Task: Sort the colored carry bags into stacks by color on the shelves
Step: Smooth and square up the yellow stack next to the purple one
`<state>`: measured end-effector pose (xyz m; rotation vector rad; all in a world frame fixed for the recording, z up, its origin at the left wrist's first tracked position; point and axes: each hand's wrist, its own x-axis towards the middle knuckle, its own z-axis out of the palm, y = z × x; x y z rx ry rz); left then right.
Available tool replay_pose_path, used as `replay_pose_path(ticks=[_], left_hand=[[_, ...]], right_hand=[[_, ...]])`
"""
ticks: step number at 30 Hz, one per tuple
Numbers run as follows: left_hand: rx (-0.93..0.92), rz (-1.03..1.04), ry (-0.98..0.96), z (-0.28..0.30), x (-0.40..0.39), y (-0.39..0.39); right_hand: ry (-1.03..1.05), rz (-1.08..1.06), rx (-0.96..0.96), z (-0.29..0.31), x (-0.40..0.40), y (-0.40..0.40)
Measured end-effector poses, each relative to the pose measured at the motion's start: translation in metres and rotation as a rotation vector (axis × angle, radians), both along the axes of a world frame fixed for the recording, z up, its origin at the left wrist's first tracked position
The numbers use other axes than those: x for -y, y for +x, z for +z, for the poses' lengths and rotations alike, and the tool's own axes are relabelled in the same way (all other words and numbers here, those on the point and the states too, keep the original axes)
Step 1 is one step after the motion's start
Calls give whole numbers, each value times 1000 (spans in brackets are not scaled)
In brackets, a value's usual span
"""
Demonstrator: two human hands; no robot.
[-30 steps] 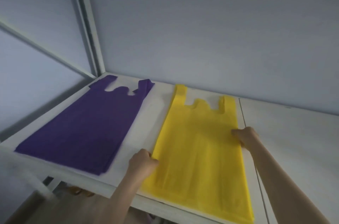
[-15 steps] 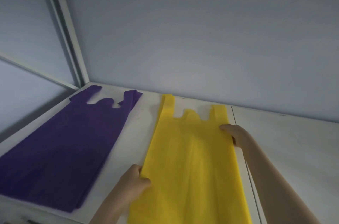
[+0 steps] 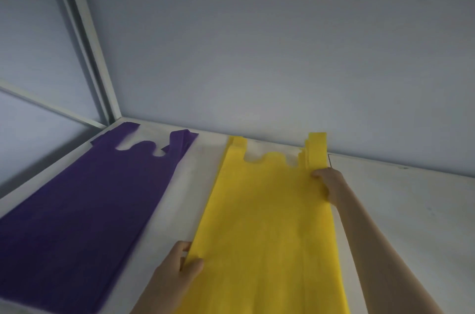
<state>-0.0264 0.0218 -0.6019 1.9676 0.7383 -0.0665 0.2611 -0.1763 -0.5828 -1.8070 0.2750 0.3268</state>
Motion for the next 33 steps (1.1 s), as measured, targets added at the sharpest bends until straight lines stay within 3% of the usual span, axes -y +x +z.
replay_pose_path(ticks=[7,9,11,18,24,33], left_hand=[[-71,-6,60,3,2,1],[-99,-46,157,4,6,-1],[-131,-102,254,8,10,-5],[-45,-125,124,18,8,-7],[-5,-78,90,9,8,-6],[-78,-55,283,-4,6,0]], right_hand=[[-146,35,24,-4,0,14],[-155,56,46,-3,1,14],[-129,62,61,0,0,13],[83,57,242,12,-2,22],[-304,89,97,-8,0,40],[-411,36,64,-19,8,50]])
